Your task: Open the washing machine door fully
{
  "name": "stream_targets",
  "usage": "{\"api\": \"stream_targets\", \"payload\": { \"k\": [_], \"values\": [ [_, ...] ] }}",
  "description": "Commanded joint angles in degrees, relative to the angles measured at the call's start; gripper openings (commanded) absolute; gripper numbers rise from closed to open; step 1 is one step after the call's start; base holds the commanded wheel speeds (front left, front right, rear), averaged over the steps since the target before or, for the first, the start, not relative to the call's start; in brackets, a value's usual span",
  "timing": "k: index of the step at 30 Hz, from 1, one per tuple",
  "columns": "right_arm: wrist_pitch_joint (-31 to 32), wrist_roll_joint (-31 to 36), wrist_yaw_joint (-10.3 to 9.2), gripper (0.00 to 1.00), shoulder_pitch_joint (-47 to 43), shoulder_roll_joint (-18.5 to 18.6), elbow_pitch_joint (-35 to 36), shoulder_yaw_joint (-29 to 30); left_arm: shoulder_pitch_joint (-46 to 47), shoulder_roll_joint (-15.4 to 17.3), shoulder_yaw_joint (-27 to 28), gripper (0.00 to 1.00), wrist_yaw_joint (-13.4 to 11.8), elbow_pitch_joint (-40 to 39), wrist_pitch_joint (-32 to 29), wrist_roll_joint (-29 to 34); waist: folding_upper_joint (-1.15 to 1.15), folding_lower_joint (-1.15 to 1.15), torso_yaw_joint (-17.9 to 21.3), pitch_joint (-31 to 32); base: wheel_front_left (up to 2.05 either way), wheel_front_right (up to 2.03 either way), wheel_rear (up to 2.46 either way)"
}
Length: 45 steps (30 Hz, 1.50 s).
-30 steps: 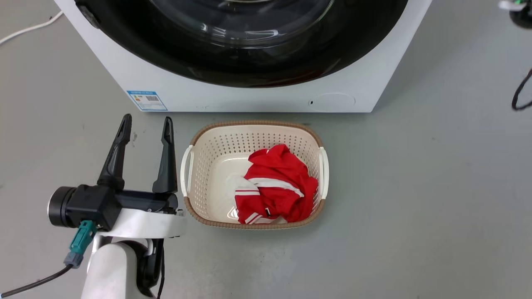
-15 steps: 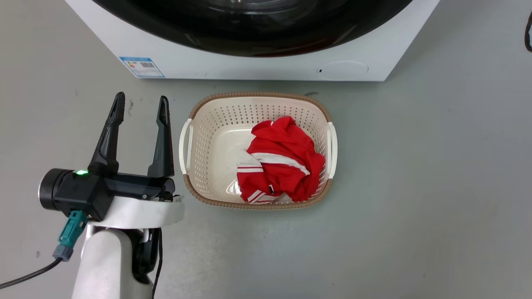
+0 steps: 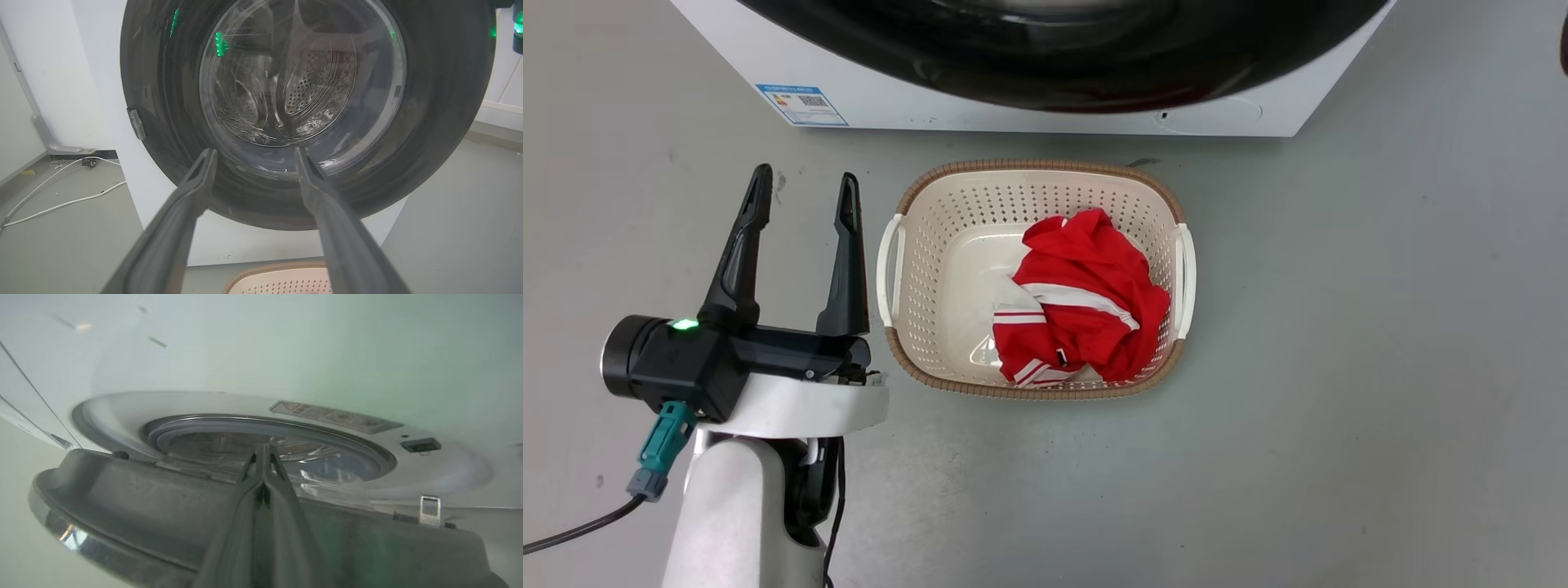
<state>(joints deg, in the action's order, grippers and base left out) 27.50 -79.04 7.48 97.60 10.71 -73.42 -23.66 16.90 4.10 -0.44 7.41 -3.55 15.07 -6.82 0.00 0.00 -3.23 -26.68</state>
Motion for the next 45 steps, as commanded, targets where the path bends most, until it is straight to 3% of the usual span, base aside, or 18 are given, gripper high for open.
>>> {"api": "stream_targets", "payload": {
  "k": [1,11,29,45],
  "values": [
    [0.47,0.07,0.02,0.0,-0.98,-1.13,-0.21,-0.25,0.74,0.12,-0.02,1.0,0.12,0.06,0.14,-0.2,0.0,0.0,0.05,0.17,0.0,0.0,0.0],
    [9.33,-1.4,0.02,0.0,-6.9,-2.18,2.83,-0.68,-1.47,0.12,0.01,1.0,0.12,1.41,0.14,0.51,0.0,0.0,1.01,4.8,0.0,0.0,0.0],
    [23.46,-8.54,0.02,0.0,-31.99,-3.49,21.11,-0.13,-8.92,0.01,-1.18,1.0,0.07,5.82,0.13,1.66,0.0,0.0,0.78,17.86,0.0,0.0,0.0],
    [25.93,-11.29,0.02,0.0,-46.02,-7.63,35.75,-5.45,-12.41,-0.76,-1.24,1.0,-0.02,7.7,0.14,1.88,0.0,0.0,-0.01,21.81,0.0,0.0,0.0]
  ]
}}
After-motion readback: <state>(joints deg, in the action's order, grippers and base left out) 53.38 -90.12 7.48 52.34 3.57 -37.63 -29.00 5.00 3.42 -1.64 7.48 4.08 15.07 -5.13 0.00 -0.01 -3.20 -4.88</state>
